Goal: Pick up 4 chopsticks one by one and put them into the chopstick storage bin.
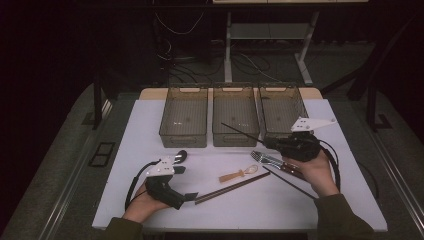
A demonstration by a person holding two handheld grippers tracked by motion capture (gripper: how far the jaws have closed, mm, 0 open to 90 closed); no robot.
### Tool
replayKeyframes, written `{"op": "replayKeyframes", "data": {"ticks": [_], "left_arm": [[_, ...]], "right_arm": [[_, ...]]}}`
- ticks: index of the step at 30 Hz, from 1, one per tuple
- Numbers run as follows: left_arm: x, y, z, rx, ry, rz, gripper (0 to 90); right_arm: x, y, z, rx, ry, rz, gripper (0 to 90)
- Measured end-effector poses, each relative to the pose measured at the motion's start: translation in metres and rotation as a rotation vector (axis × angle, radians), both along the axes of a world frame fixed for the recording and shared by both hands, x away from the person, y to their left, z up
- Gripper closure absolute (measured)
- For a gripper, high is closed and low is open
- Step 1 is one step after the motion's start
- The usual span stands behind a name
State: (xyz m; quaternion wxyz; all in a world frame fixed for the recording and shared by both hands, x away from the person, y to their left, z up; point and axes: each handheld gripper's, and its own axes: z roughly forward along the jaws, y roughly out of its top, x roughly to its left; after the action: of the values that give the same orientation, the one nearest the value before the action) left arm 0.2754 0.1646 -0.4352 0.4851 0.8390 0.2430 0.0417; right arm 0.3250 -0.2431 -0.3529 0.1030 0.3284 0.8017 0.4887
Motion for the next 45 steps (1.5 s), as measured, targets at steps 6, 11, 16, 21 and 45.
{"op": "replayKeyframes", "data": {"ticks": [6, 11, 16, 21, 45], "left_arm": [[0.0, -0.001, 0.0, -0.001, -0.003, 0.0, 0.0], [0.0, -0.001, 0.0, -0.001, -0.004, -0.003, 0.0], [0.0, -0.001, 0.0, -0.003, 0.0, -0.002, 0.0], [-0.001, -0.001, 0.0, -0.003, 0.0, -0.004, 0.0], [-0.002, -0.002, 0.0, -0.006, -0.001, -0.01, 0.0]], "right_arm": [[0.01, 0.011, 0.003, -0.001, 0.003, -0.012, 85.8], [0.018, 0.019, 0.006, -0.001, 0.01, -0.026, 85.8], [0.025, 0.03, 0.009, -0.007, 0.004, -0.025, 85.8], [0.032, 0.043, 0.012, -0.015, 0.003, -0.021, 85.9], [0.08, 0.114, 0.015, -0.086, 0.019, -0.03, 85.8]]}}
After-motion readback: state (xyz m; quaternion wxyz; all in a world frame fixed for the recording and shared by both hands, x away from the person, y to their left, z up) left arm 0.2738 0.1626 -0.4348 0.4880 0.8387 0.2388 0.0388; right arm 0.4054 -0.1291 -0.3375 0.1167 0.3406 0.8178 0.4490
